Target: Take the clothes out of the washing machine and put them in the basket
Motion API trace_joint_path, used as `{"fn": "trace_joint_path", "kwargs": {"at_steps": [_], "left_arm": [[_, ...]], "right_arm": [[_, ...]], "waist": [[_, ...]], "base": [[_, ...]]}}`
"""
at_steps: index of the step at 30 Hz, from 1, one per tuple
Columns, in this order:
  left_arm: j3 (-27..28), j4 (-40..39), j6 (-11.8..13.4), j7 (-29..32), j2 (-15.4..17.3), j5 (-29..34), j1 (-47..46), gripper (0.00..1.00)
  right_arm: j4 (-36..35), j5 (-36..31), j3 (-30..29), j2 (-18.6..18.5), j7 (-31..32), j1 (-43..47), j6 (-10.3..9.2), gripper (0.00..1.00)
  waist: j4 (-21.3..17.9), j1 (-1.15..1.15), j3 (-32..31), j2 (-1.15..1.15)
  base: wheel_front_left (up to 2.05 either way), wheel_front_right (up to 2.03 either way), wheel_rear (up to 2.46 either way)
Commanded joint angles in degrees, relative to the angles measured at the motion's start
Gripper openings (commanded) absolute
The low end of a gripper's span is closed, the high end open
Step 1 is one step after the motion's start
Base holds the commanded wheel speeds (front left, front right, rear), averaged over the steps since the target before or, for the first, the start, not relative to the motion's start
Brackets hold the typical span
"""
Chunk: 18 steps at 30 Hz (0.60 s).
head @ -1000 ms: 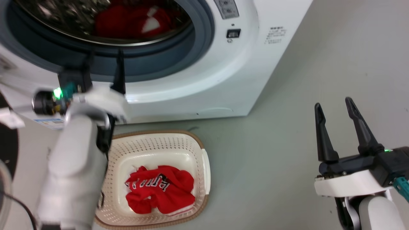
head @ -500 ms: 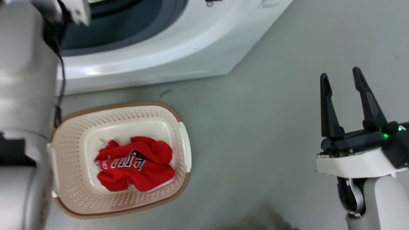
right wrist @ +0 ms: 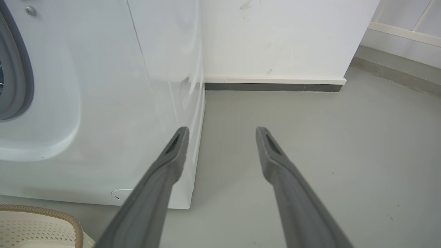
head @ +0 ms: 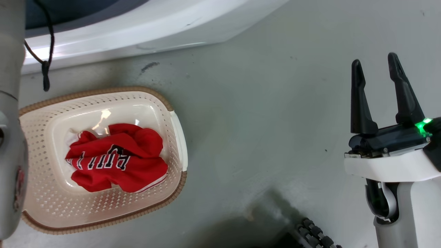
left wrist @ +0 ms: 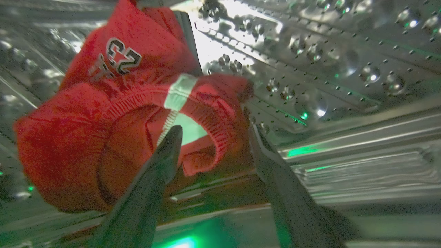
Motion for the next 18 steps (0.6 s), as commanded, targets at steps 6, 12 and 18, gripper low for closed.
{"fn": "trace_joint_path", "kwargs": {"at_steps": [6, 12, 18], "left_arm": [[-2.7, 1.1, -0.1, 5.1, -0.1, -1.9, -2.3, 1.00], [-5.5, 1.4, 2.6, 4.6, -3.3, 0.0, 1.2, 1.00], [-5.9, 0.2, 4.5, 5.0, -3.5, -0.3, 2.4, 1.00]], "right_arm": [[-0.6, 0.7, -0.1, 0.1, -0.1, -1.4, -0.04, 1.00], [-1.0, 1.0, -0.1, 0.1, -0.1, -1.0, -0.04, 1.00], [-1.3, 1.3, -0.2, 0.1, -0.1, -0.5, -0.04, 1.00]], "waist": [[-1.3, -0.01, 2.4, 0.00], [-1.9, -0.01, 3.4, 0.00], [-1.9, -0.01, 4.0, 0.00]], "base": [[0.00, 0.00, 0.00], [0.00, 0.00, 0.00], [0.00, 0.00, 0.00]]}}
